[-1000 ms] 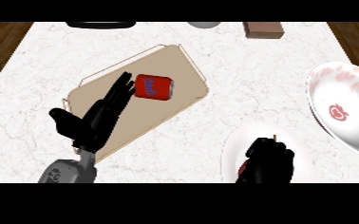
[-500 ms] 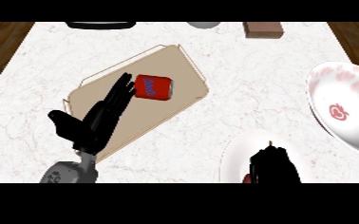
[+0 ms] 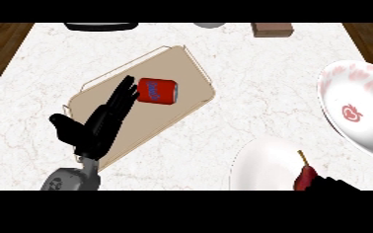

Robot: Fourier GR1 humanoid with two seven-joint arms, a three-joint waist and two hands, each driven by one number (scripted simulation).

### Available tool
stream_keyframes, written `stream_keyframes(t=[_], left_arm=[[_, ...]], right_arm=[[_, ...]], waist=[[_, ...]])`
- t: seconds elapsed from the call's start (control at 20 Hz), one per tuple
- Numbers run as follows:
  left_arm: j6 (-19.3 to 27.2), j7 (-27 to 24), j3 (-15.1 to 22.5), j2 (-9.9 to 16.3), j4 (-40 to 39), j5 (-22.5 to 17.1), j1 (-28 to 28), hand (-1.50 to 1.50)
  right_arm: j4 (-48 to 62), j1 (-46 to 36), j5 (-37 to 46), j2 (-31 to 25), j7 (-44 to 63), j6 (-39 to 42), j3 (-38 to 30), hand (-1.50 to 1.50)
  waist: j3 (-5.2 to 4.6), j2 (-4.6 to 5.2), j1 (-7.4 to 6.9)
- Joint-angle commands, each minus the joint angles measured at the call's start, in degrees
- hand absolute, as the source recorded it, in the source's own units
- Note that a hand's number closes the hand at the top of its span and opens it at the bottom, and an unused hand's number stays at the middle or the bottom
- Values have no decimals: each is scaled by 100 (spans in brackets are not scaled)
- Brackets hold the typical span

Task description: Pick the bell pepper from the plate and place it in the bowl

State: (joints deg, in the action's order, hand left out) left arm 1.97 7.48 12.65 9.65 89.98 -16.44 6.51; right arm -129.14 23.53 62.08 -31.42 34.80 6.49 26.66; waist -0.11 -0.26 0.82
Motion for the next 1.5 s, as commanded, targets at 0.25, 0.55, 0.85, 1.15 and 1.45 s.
stream_keyframes(t=[0.25,0.55,0.85,1.15,1.45], left_arm=[[-97,32,-249,49,-116,-87,167,0],[72,80,-40,-133,-15,98,19,0],[131,137,65,-207,92,199,-8,0],[-56,-5,-92,-118,-129,150,61,0],[-397,-136,-243,82,53,20,-232,0]], right_arm=[[-2325,129,-136,-347,440,368,-785,150],[-2309,-413,-574,-279,604,715,-1413,150],[-1822,-1282,-1035,92,633,910,-2086,150],[-911,-2155,-1698,285,119,1255,-3257,150],[1031,-3062,-2579,-21,-947,1169,-4601,150]], waist=[[-2,-8,87],[3,-3,46],[9,4,6],[13,20,-11],[14,27,-111]])
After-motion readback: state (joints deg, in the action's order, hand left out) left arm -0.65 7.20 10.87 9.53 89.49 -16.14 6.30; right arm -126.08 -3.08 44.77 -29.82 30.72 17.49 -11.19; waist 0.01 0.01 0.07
